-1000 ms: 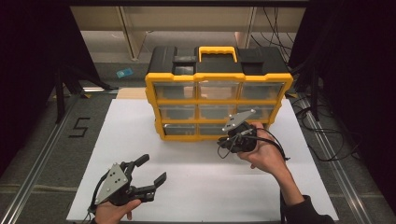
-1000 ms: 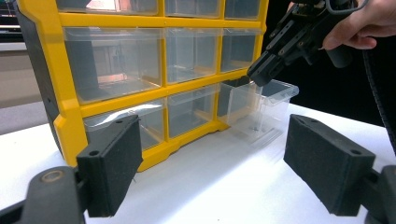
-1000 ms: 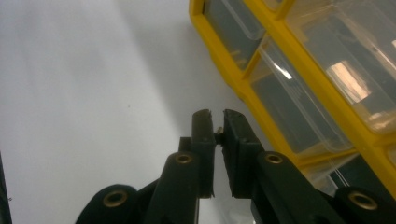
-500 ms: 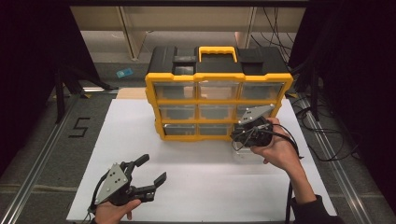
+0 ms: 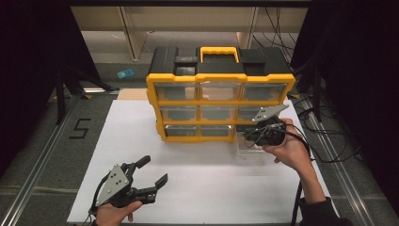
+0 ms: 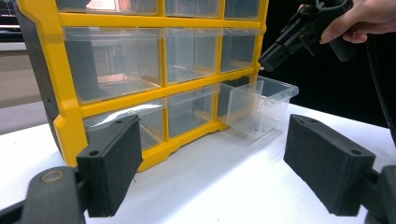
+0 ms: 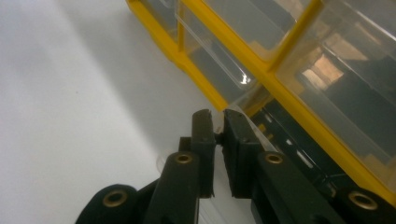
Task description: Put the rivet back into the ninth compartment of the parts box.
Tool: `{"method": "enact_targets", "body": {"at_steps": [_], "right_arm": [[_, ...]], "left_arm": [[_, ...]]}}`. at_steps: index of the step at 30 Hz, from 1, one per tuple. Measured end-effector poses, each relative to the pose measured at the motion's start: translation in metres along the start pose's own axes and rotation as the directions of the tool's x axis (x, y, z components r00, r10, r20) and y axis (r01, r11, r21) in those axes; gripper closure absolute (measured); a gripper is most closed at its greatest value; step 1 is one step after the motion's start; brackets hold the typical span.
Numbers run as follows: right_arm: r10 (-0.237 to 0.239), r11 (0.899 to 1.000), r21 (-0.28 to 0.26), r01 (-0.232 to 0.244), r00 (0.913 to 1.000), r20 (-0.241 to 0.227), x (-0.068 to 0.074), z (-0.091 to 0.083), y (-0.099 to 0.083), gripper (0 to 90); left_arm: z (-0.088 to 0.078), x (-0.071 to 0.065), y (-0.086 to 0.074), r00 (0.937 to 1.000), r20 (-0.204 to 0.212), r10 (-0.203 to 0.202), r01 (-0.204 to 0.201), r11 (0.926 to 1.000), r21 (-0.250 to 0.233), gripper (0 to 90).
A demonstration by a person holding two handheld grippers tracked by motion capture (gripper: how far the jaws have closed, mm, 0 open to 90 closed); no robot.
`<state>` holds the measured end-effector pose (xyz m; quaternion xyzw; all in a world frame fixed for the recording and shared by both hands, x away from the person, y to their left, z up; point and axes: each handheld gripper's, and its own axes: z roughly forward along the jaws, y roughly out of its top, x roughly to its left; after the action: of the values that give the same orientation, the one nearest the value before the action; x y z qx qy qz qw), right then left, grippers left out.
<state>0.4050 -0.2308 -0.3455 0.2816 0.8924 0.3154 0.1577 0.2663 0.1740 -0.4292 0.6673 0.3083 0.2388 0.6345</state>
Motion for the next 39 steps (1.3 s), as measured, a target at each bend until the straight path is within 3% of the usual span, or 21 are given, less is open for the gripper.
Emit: {"method": "enact_targets", "body": {"at_steps": [1,6,8,16,18,19,25,33,37,39], "right_arm": [[-0.001,1.000,-0.016,0.001,0.9999,0.010,-0.001,0.002,-0.002,83.5],[0.019,1.000,0.006,-0.019,0.9997,0.014,-0.005,0.002,-0.005,83.4],[0.006,1.000,-0.010,-0.006,0.9999,0.016,-0.006,0.004,-0.007,83.4],[0.016,0.999,0.045,-0.016,0.9998,0.016,-0.009,0.013,-0.011,83.0],[0.017,0.999,0.037,-0.018,0.9997,0.016,-0.009,0.017,-0.013,83.0],[0.020,0.998,0.064,-0.021,0.9998,0.008,-0.009,0.016,-0.013,82.9],[0.021,0.997,0.069,-0.023,0.9995,0.024,-0.011,0.024,-0.016,79.6],[0.033,0.997,0.075,-0.034,0.9993,0.019,-0.007,0.022,-0.013,60.3],[0.045,0.997,0.055,-0.046,0.9987,0.023,-0.001,0.021,-0.008,45.6],[0.057,0.998,0.019,-0.058,0.9977,0.037,0.003,0.022,-0.006,40.4]], "left_arm": [[0.000,0.000,0.000,1.0000,0.000,0.000,0.000,1.0000,0.000,18.8],[0.000,0.000,0.000,1.0000,0.000,0.002,-0.002,1.0000,0.000,18.7],[0.000,0.000,0.000,1.0000,0.000,0.000,0.000,1.0000,-0.001,18.8],[0.000,0.000,0.000,1.0000,0.000,0.002,-0.002,1.0000,0.000,18.7],[0.000,0.000,0.000,1.0000,0.000,0.000,0.000,1.0000,0.000,18.8],[0.000,0.000,0.000,1.0000,0.000,0.000,0.000,1.0000,0.000,18.8],[0.000,0.000,0.000,1.0000,0.000,0.001,-0.001,1.0000,-0.001,18.8],[0.000,0.000,0.000,1.0000,0.000,0.001,-0.001,1.0000,-0.001,18.7],[-0.001,0.000,0.000,1.0000,-0.001,0.004,-0.004,1.0000,0.000,18.8],[-0.001,0.000,0.000,1.0000,-0.001,0.004,-0.004,1.0000,0.000,18.7]]}}
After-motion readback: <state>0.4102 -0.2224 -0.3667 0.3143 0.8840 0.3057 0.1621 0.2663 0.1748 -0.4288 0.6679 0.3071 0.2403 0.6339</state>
